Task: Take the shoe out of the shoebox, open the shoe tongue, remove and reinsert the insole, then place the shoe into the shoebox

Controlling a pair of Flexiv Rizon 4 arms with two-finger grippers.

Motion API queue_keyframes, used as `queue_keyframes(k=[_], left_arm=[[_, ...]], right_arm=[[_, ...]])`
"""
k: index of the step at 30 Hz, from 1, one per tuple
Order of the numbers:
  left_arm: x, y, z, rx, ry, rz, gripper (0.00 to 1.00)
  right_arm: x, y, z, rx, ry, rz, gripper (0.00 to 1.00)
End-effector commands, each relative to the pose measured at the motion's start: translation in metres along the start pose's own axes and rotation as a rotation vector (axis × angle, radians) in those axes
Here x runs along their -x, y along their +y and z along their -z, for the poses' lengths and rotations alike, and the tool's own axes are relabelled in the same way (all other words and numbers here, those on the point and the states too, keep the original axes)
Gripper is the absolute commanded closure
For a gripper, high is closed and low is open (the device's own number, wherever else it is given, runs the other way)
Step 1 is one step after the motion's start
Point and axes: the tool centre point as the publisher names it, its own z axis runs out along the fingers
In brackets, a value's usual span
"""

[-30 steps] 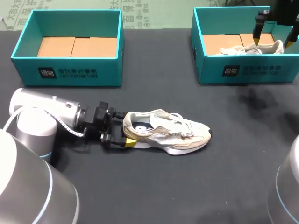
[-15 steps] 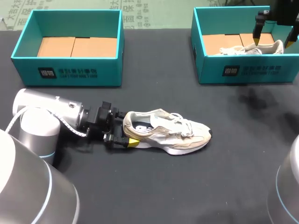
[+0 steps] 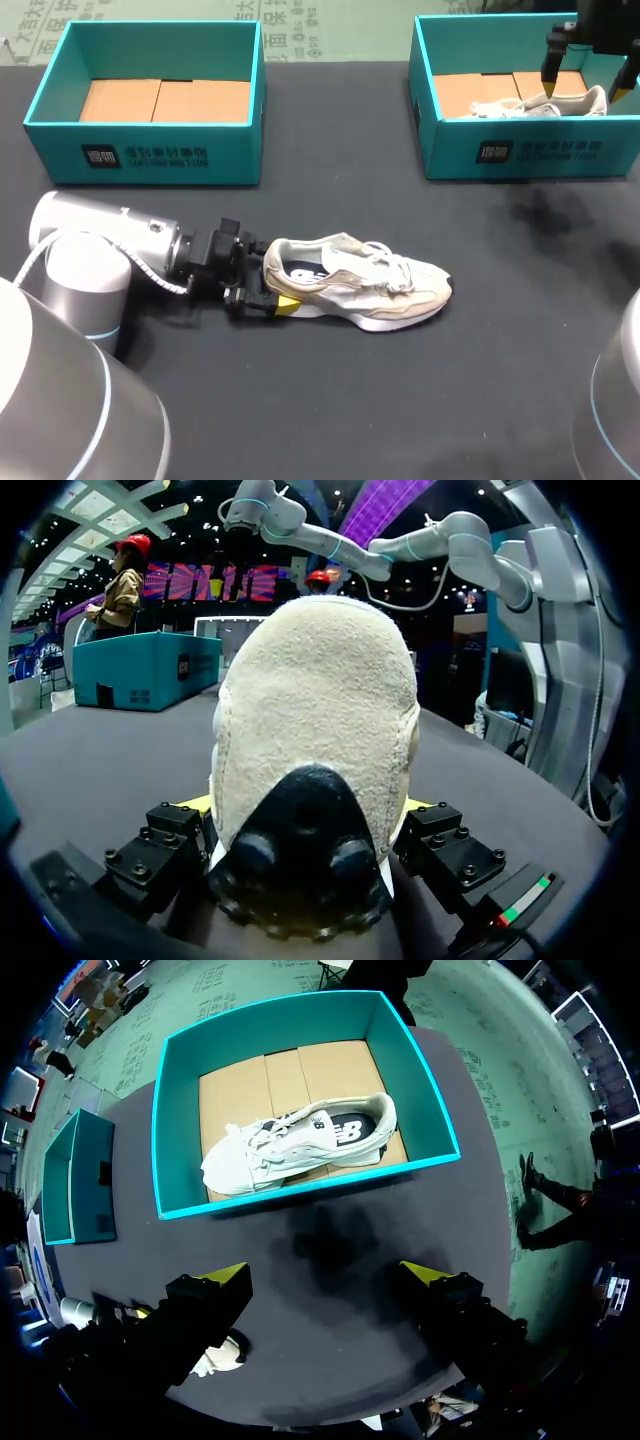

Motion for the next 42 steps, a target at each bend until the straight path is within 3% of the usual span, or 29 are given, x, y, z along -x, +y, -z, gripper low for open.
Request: queue_keyframes(k=[1,18,20,21,26,34,42], left_arm=[[0.001,0.002,-0.001,-0.001,0.001,0.000,1.00],[0.001,0.002,-0.001,-0.001,0.001,0.000,1.00],[0.001,0.002,-0.001,-0.001,0.001,0.000,1.00],[0.001,0.002,-0.001,-0.001,0.001,0.000,1.00],[0.001,0.002,-0.001,-0.001,0.001,0.000,1.00],[0.001,0.002,-0.001,-0.001,0.001,0.000,1.00],[0.001,0.002,-0.001,-0.001,0.001,0.000,1.00]], right_arm=[[0.000,0.000,0.000,0.000,0.000,0.000,0.00],[0.000,0.000,0.000,0.000,0.000,0.000,0.00],[-0.012,0.001,-0.001,-0.007,-0.001,0.020,0.00],[-0.018,0.001,-0.003,-0.058,-0.009,0.009,0.00],[-0.056,-0.019,0.000,-0.064,-0.044,0.024,0.00],[-0.114,-0.065,0.006,-0.064,-0.047,0.002,0.00],[-0.151,-0.113,0.013,-0.040,-0.039,-0.030,0.00]])
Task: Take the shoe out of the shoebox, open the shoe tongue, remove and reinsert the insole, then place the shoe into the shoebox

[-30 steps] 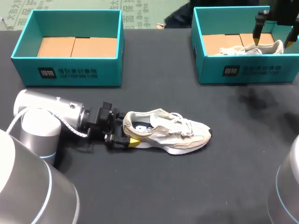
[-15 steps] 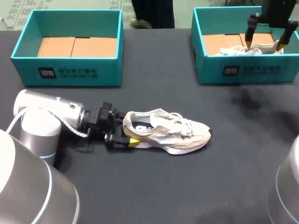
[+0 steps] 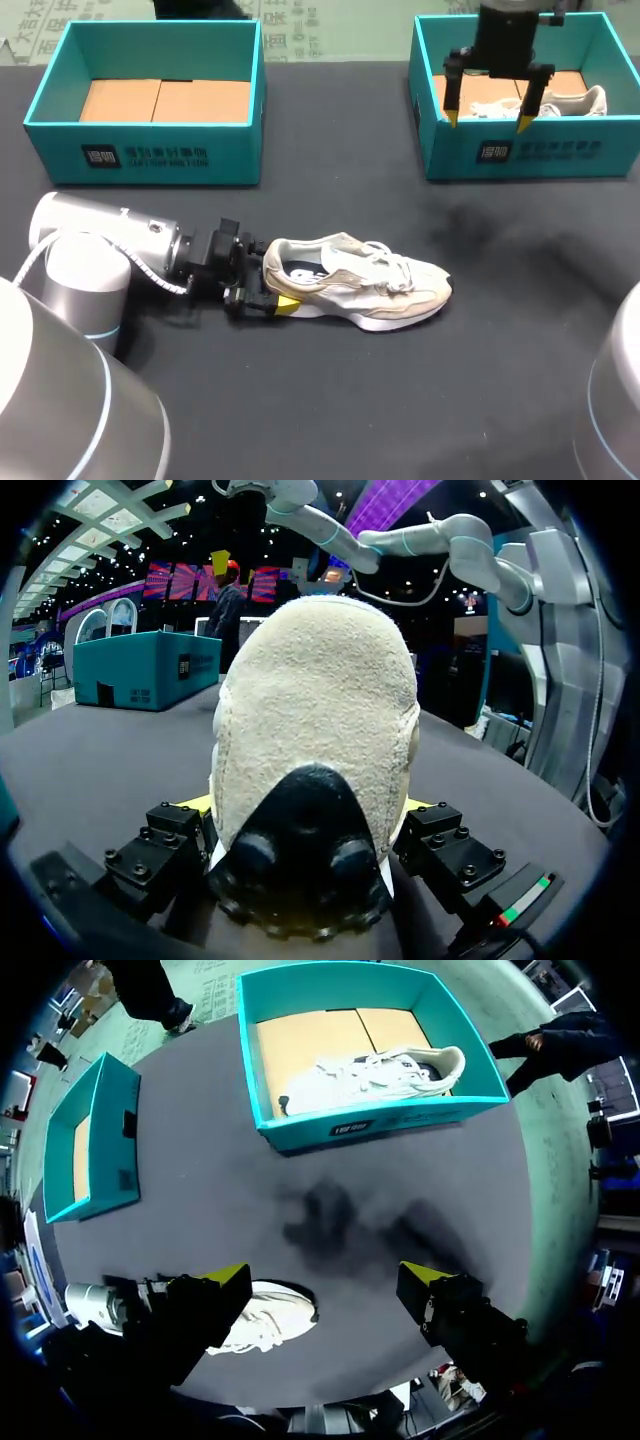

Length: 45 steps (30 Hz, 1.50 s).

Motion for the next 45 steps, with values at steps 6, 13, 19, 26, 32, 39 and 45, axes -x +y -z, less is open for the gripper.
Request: queue_keyframes(k=[6,13,19,26,32,39,45], left_arm=[[0.001,0.002,-0.001,0.001,-0.001,0.000,1.00],[0.001,0.002,-0.001,0.001,-0.001,0.000,1.00],[0.001,0.002,-0.001,0.001,-0.001,0.000,1.00],[0.001,0.002,-0.001,0.001,-0.001,0.000,1.00],[0.001,0.002,-0.001,0.001,-0.001,0.000,1.00],[0.001,0.002,-0.001,0.001,-0.001,0.000,1.00],[0.001,0.002,-0.001,0.001,-0.001,0.000,1.00]], right_arm=[[-0.019,-0.032,-0.002,0.034,-0.001,-0.011,0.00],[-0.019,-0.032,-0.002,0.034,-0.001,-0.011,0.00],[-0.022,-0.032,-0.004,0.006,0.006,-0.055,0.00],[-0.059,-0.069,-0.018,0.002,-0.003,-0.007,0.00],[-0.075,-0.102,-0.026,0.014,0.014,-0.008,0.00],[-0.103,-0.136,-0.036,0.014,0.001,0.007,0.00],[-0.116,-0.142,-0.041,-0.011,-0.014,0.016,0.00]])
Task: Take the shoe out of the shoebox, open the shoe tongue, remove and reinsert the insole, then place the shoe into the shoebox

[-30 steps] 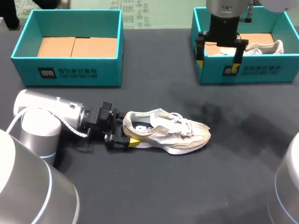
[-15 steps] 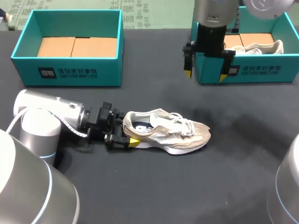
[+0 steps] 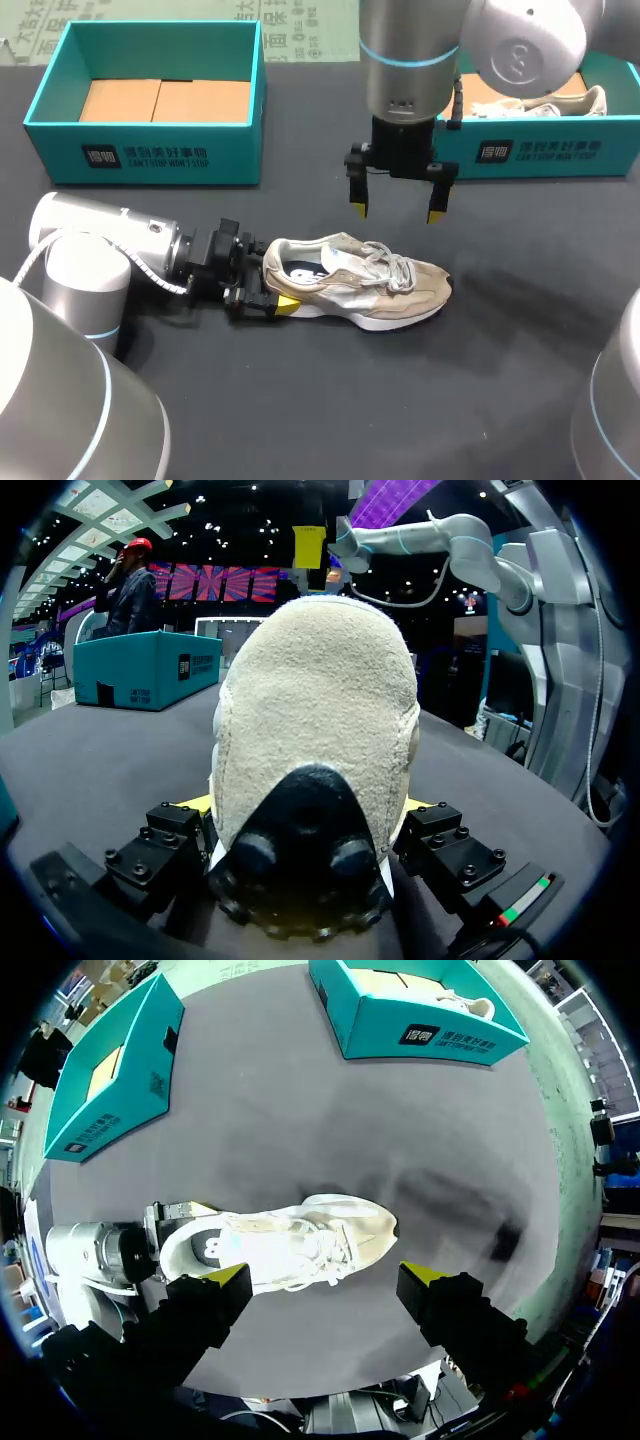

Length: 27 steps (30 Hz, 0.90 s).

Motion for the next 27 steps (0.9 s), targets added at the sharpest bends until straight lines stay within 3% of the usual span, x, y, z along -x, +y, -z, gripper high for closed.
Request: queue_keyframes(k=[1,8,10,14,27], left_arm=[[0.000,0.002,-0.001,0.001,-0.001,0.000,1.00],[0.000,0.002,-0.001,0.001,-0.001,0.000,1.00],[0.000,0.002,-0.001,0.001,-0.001,0.000,1.00],[0.000,0.002,-0.001,0.001,-0.001,0.000,1.00],[0.000,0.002,-0.001,0.001,-0.001,0.000,1.00]], right_arm=[[-0.014,0.004,-0.004,-0.011,-0.026,0.001,0.00],[-0.014,0.004,-0.004,-0.011,-0.026,0.001,0.00],[-0.034,0.004,-0.008,-0.017,-0.126,0.018,0.00],[-0.055,0.005,-0.021,-0.025,-0.198,0.050,0.00],[-0.078,-0.004,-0.021,-0.010,-0.228,0.107,0.00]])
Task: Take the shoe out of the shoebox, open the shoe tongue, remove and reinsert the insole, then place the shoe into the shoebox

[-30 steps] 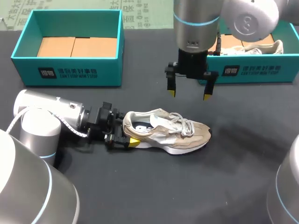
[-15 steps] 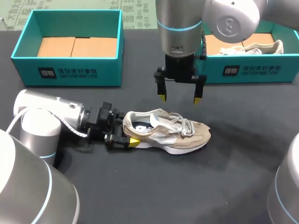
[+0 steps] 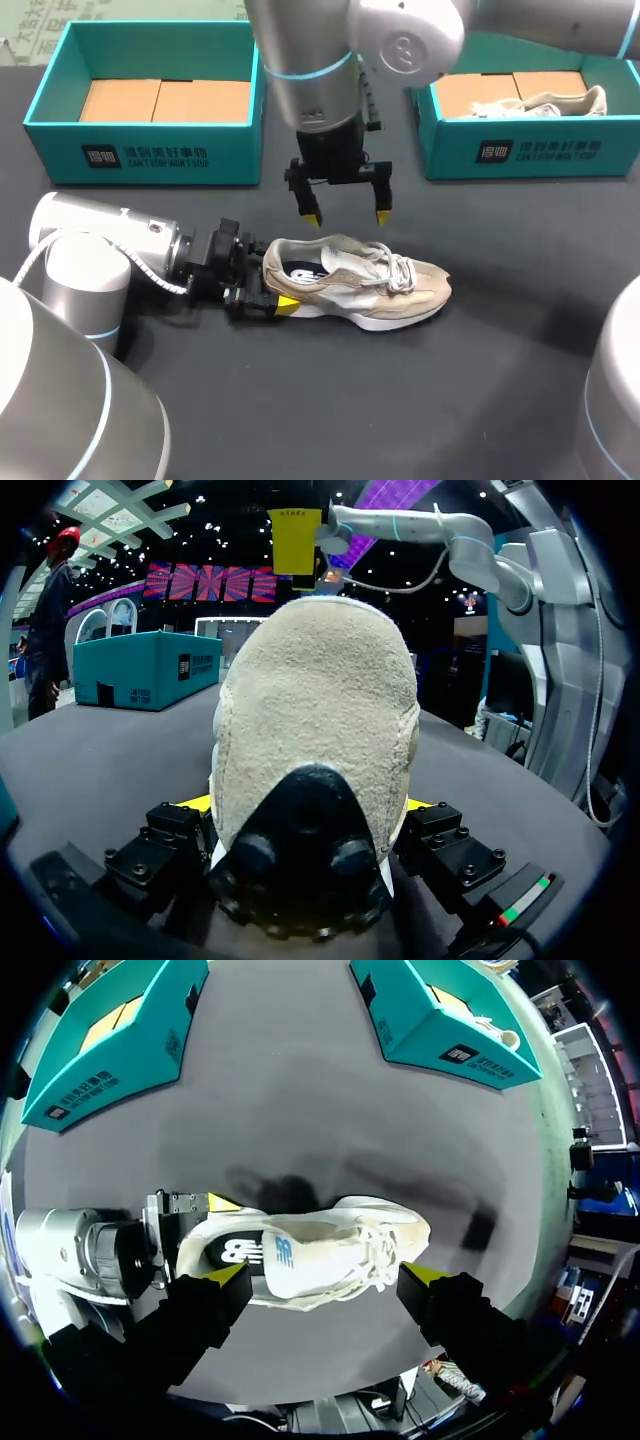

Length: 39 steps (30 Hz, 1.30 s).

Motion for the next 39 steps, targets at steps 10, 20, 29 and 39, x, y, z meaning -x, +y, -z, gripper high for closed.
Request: queue_keyframes(k=[10,20,29,39], left_arm=[[0.001,0.002,-0.001,0.001,-0.001,0.000,1.00],[0.001,0.002,-0.001,0.001,-0.001,0.000,1.00],[0.001,0.002,-0.001,0.001,-0.001,0.000,1.00],[0.001,0.002,-0.001,0.001,-0.001,0.000,1.00]], right_arm=[[-0.018,-0.009,-0.017,-0.006,-0.103,0.006,0.00],[-0.026,-0.017,-0.033,-0.047,-0.136,0.000,0.00],[-0.027,-0.023,-0.047,-0.087,-0.138,0.014,0.00],[-0.024,-0.021,-0.062,-0.108,-0.167,0.031,0.00]])
